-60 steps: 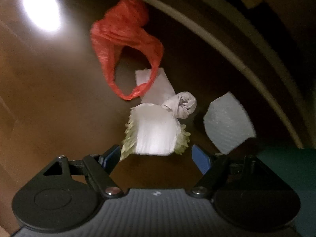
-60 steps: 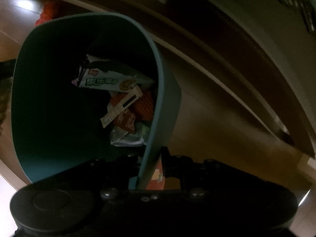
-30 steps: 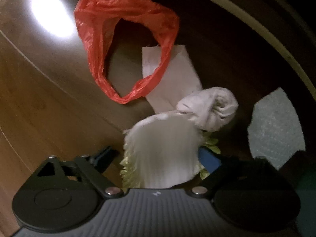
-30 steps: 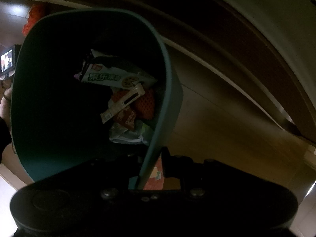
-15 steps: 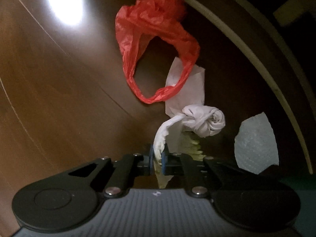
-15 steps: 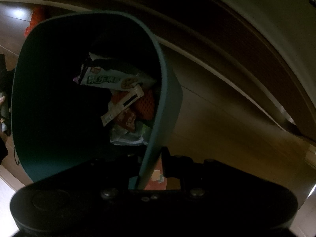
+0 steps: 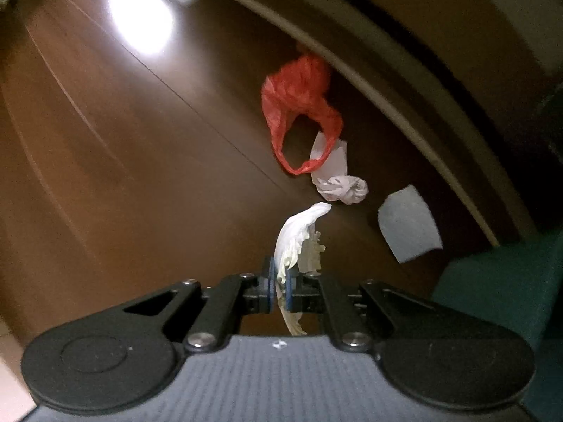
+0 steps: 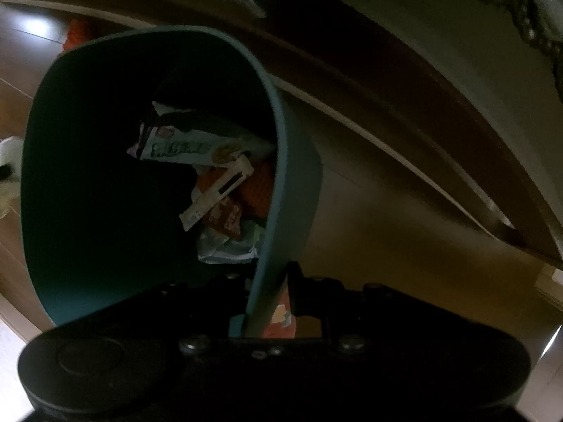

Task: Collect trash
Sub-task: 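Carry the cabbage leaf into the wastebasket and open the left tool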

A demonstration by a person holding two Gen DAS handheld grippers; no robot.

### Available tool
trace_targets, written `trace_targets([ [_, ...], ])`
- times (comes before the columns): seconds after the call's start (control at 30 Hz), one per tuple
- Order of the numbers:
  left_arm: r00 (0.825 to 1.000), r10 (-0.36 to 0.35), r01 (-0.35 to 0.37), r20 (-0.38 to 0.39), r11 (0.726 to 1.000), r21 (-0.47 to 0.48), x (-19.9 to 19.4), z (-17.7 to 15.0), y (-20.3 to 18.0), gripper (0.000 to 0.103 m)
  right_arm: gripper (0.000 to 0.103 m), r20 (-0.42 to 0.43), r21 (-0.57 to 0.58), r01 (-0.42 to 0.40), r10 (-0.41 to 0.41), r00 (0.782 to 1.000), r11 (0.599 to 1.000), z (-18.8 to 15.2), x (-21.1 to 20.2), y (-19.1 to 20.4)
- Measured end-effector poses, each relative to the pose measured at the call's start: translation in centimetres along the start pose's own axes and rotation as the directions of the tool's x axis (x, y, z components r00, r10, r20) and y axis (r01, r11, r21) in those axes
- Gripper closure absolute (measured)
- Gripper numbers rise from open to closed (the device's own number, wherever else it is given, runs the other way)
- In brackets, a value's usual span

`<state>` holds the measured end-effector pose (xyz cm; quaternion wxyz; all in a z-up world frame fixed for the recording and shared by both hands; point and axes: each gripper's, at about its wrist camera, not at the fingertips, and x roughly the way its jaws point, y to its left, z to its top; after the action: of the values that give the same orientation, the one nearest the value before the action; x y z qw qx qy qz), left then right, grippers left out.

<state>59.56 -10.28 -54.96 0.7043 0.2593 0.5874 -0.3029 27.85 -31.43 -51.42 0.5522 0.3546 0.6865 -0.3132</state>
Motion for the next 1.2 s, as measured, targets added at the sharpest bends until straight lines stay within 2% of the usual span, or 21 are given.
trace_targets([
  [0.3, 0.998, 0.046, -0.049, 0.049, 0.997, 0.064, -15.8, -1.3, 2.4, 0.098, 0.090, 0.055, -0.092, 0.042, -0.038, 0.998, 0.995, 0.6, 0.0, 1.4],
  [0.43, 0.997, 0.056, -0.061, 0.044, 0.990, 0.128, -20.1, -2.5, 1.9, 0.098, 0.091, 0.059, -0.133, 0.048, -0.040, 0.997, 0.990, 0.9, -0.2, 1.4],
  [0.57, 1.000, 0.004, -0.008, 0.023, 0.984, 0.180, -22.6, -3.3, -0.2, 0.098, 0.090, 0.071, -0.173, 0.043, -0.031, 0.997, 0.984, 0.5, -0.6, 2.1],
  [0.67, 0.999, -0.029, 0.020, 0.034, 0.973, 0.232, -23.4, -3.1, -2.4, 0.098, 0.091, 0.079, -0.209, 0.036, -0.020, 0.997, 0.977, 0.0, -1.0, 3.4],
  [0.83, 0.997, -0.082, 0.083, -0.015, 0.965, 0.249, -22.8, -2.6, -4.4, 0.098, 0.091, 0.068, -0.252, 0.007, 0.011, 0.998, 0.968, -0.8, -1.0, 6.4],
  [1.07, 0.994, -0.013, 0.040, -0.112, 0.970, 0.241, -19.4, -2.5, -4.5, 0.098, 0.091, 0.058, -0.339, -0.033, 0.056, 0.997, 0.940, -2.3, -1.3, 7.8],
  [1.2, 0.981, 0.008, 0.031, -0.192, 0.979, 0.201, -16.8, -2.6, -3.5, 0.098, 0.091, 0.043, -0.362, -0.039, 0.059, 0.997, 0.931, -1.7, -1.5, 7.3],
])
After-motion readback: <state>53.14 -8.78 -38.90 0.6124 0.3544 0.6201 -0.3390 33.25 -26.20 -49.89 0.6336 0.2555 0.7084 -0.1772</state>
